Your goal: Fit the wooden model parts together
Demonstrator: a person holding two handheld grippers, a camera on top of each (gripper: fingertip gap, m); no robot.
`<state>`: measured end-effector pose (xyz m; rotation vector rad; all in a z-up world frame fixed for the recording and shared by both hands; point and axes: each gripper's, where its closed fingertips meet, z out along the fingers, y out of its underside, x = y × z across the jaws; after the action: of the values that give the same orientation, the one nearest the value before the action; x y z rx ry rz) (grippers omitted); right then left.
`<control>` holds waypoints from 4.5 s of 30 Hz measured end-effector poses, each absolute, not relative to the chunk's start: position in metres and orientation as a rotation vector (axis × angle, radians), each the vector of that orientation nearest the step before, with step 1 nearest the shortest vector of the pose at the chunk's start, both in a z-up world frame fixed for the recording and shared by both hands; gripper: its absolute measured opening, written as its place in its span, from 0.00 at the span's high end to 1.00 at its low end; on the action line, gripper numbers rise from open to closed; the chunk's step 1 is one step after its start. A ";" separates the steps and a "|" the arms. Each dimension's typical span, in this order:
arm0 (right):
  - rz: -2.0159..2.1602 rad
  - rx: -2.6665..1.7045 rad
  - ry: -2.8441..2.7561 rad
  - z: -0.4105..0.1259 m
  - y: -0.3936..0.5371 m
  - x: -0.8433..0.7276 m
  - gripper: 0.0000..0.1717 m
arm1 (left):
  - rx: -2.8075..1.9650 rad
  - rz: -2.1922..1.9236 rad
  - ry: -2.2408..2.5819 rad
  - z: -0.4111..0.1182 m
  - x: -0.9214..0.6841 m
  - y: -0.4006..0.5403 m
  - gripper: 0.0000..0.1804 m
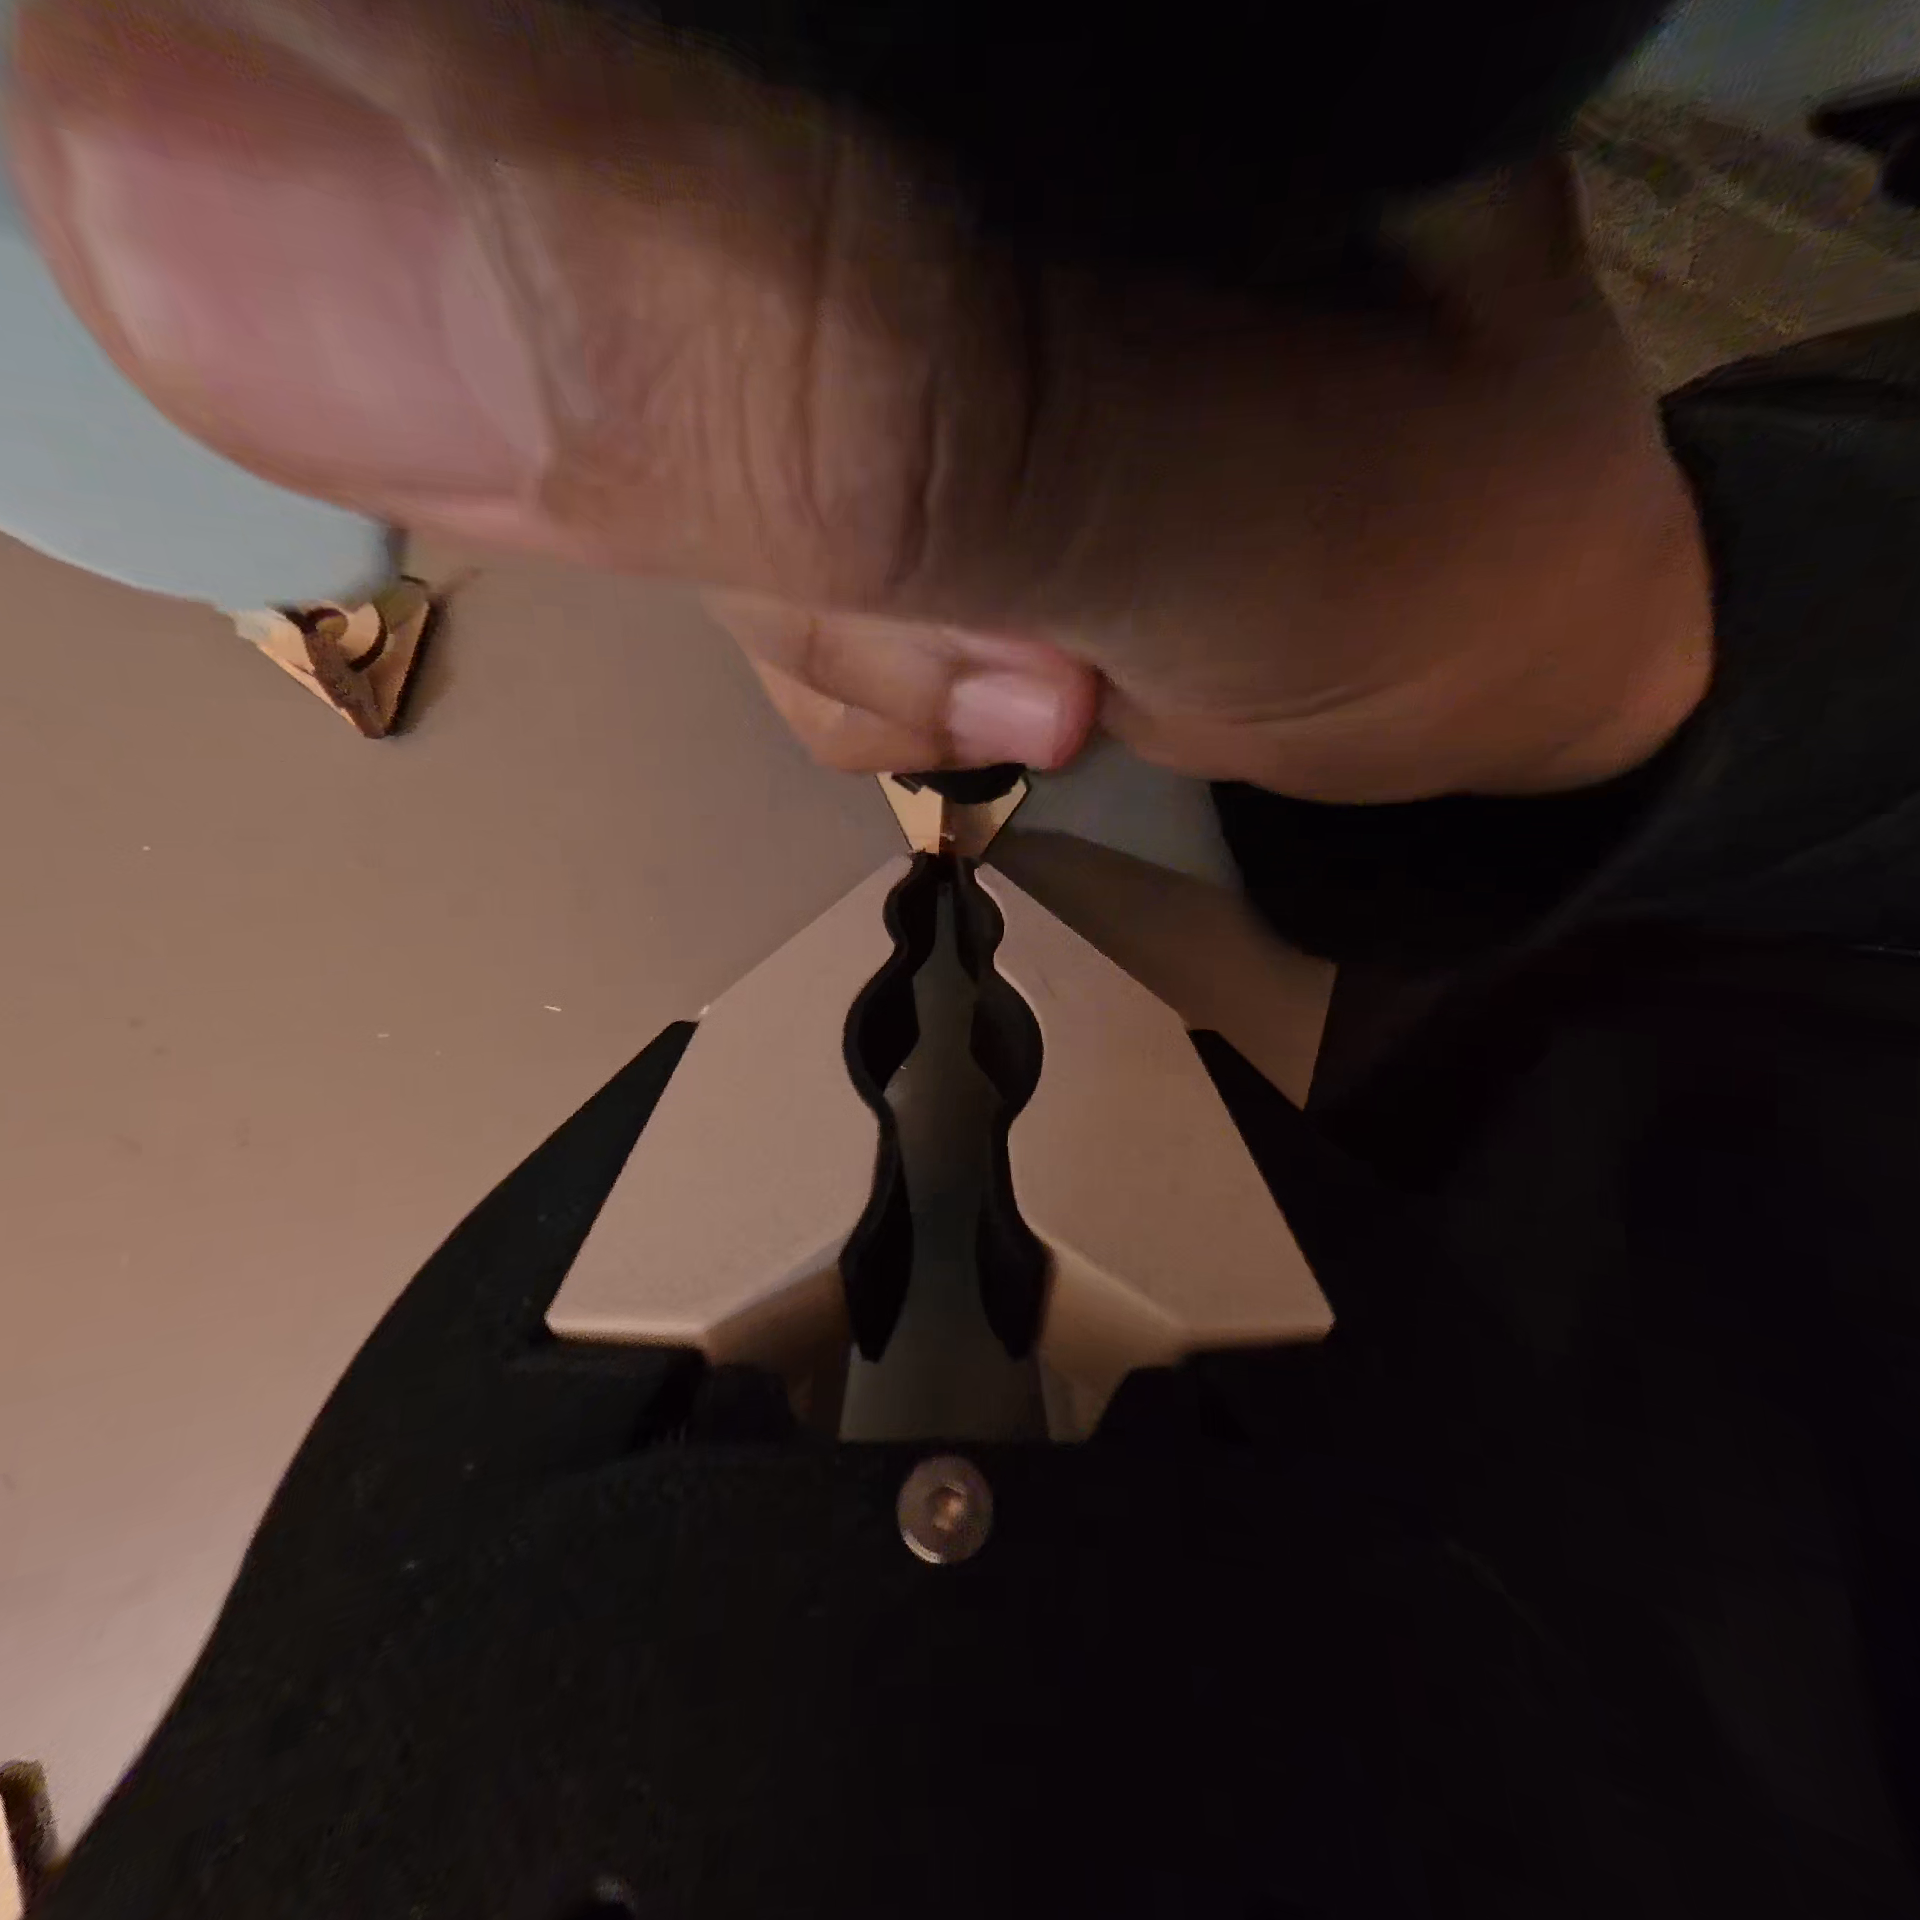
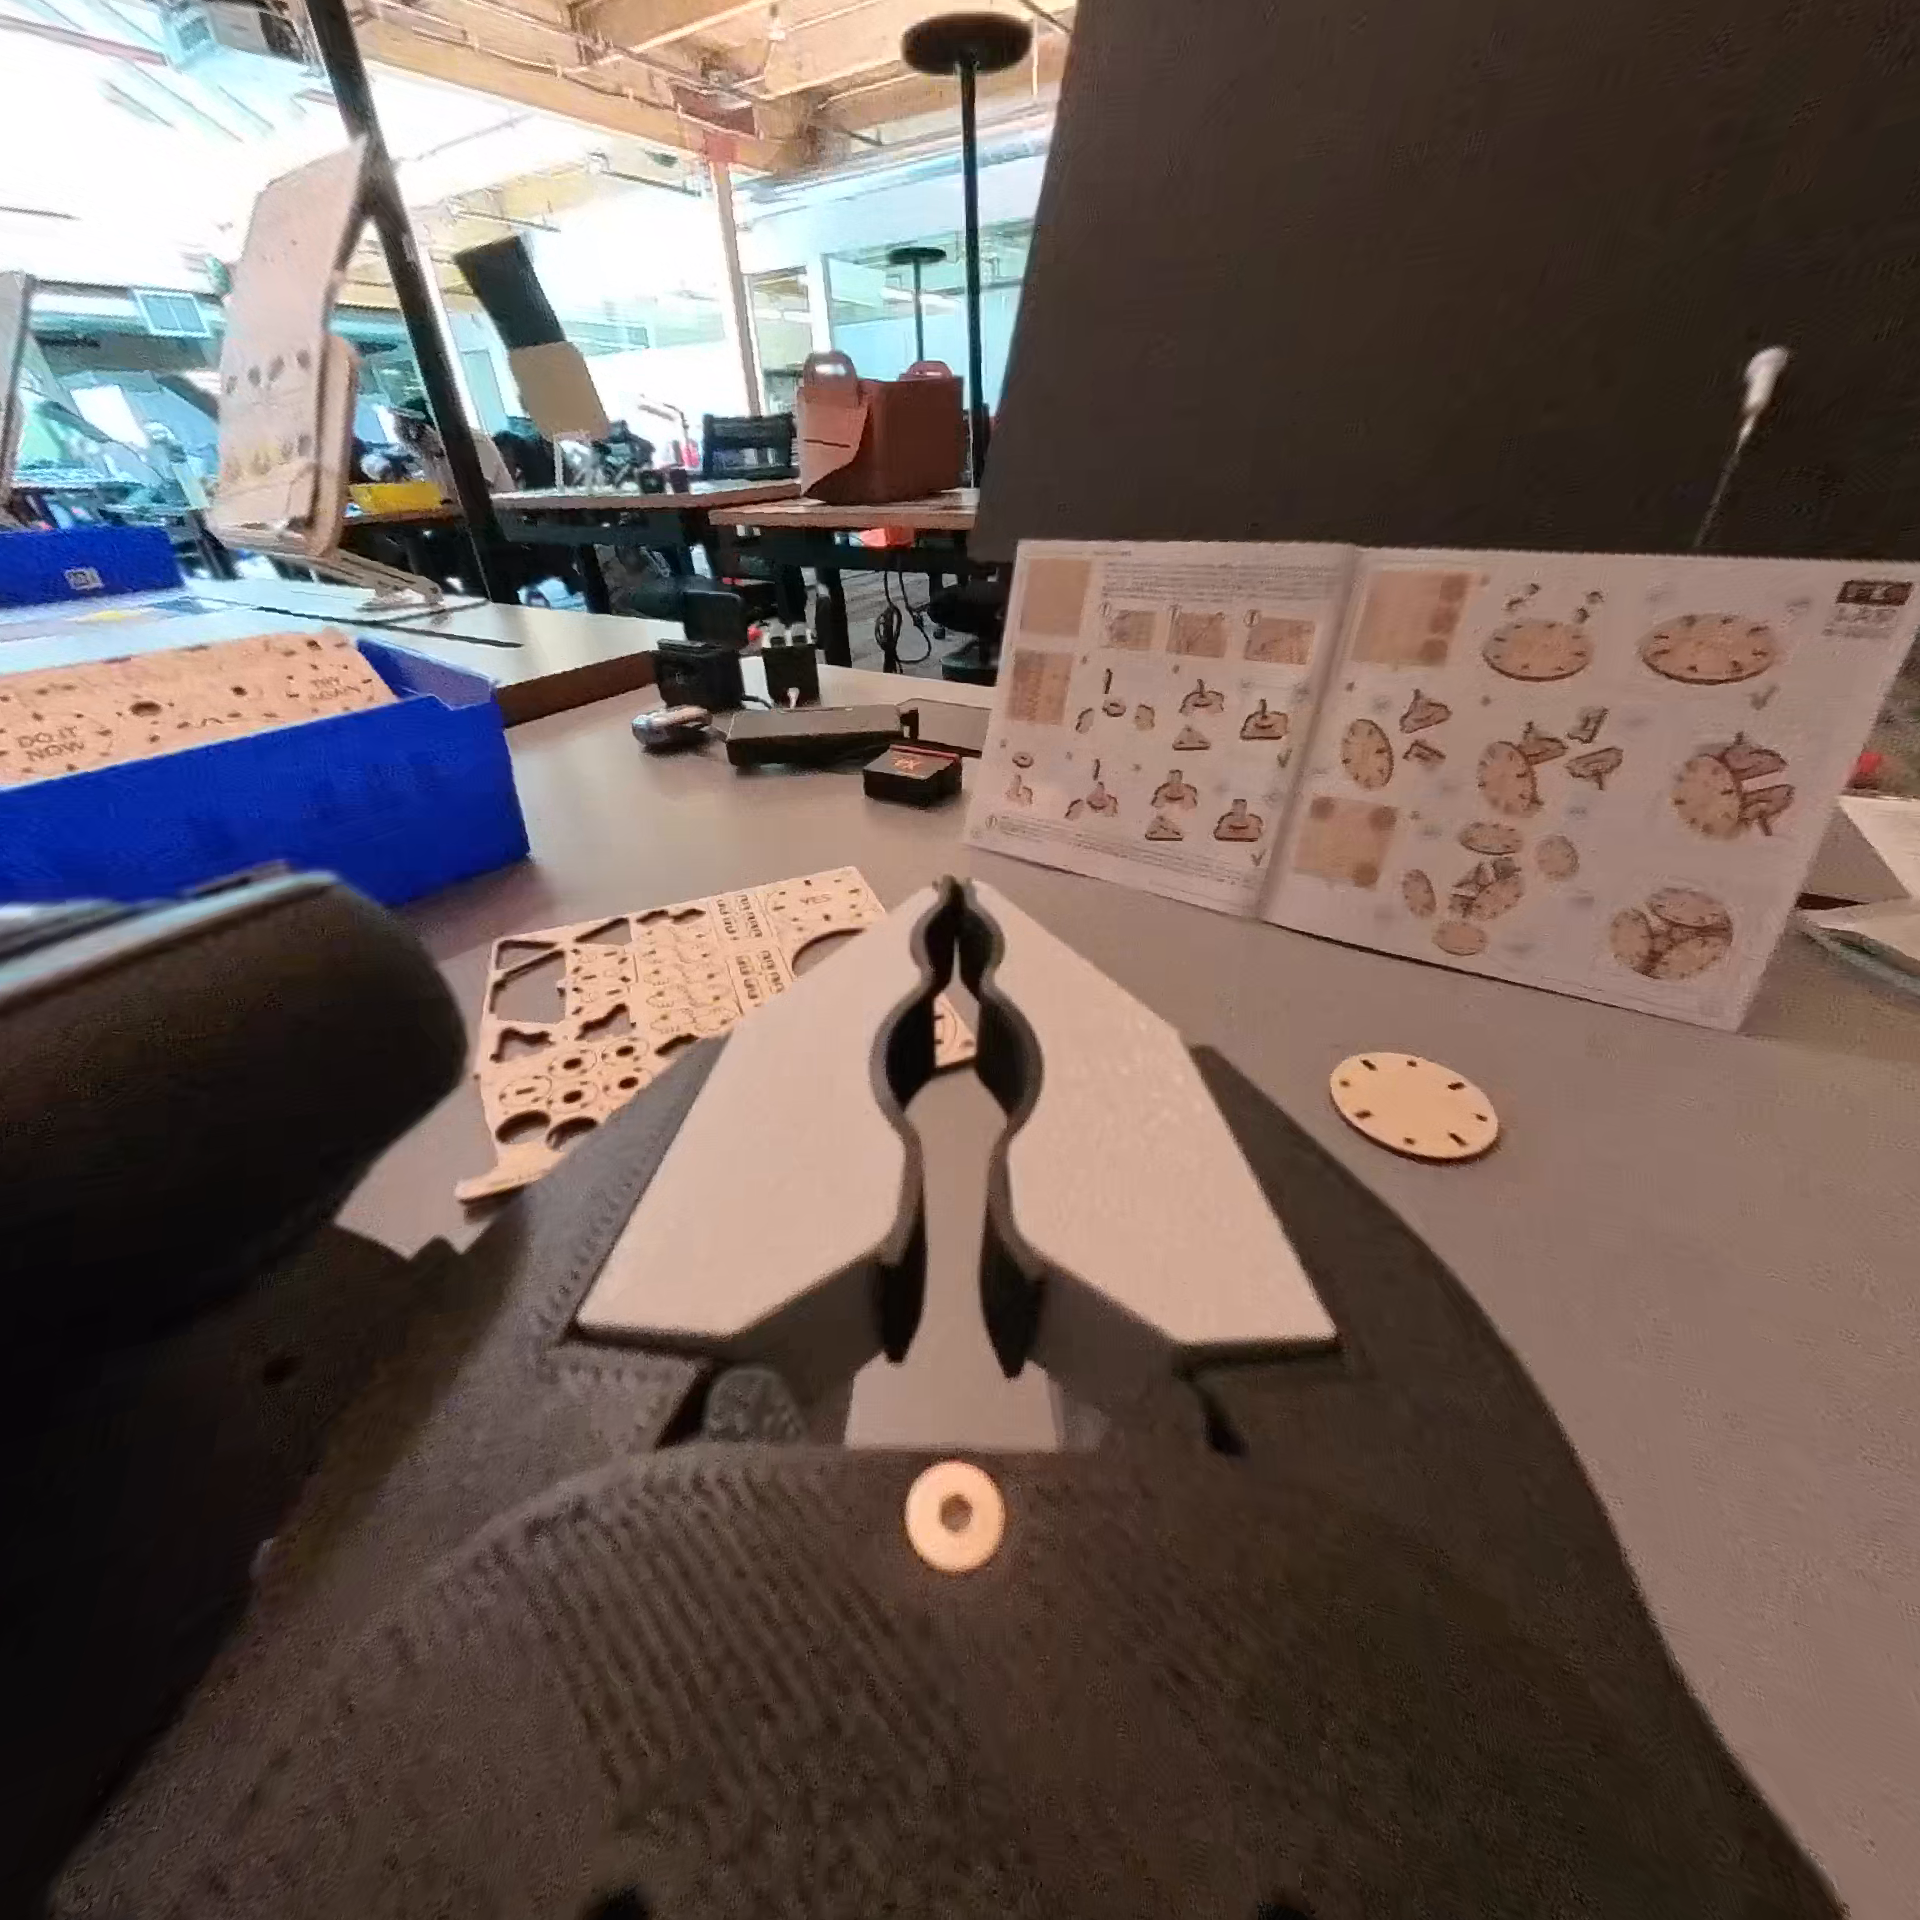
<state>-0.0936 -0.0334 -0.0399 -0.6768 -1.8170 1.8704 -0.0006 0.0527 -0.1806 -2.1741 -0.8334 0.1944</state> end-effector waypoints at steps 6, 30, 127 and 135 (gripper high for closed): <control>1.859 -0.682 -1.817 -0.043 -0.033 -0.097 1.00 | -2.173 0.193 -0.835 -0.181 0.000 0.053 0.97; 1.850 -0.533 -1.693 -0.017 -0.034 -0.080 1.00 | -2.157 0.206 -0.836 -0.179 -0.001 0.053 0.99; 1.416 0.599 -1.915 -0.035 0.038 0.074 0.99 | -1.768 0.589 -0.045 -0.036 0.070 0.046 0.88; 1.452 0.610 -1.915 -0.030 0.040 0.081 0.99 | -1.802 0.630 -0.048 -0.032 0.074 0.045 0.91</control>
<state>0.0806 0.0397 -0.0297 0.6102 -1.9153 1.4518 0.0739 0.0454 -0.0319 -1.8019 -0.0482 0.6301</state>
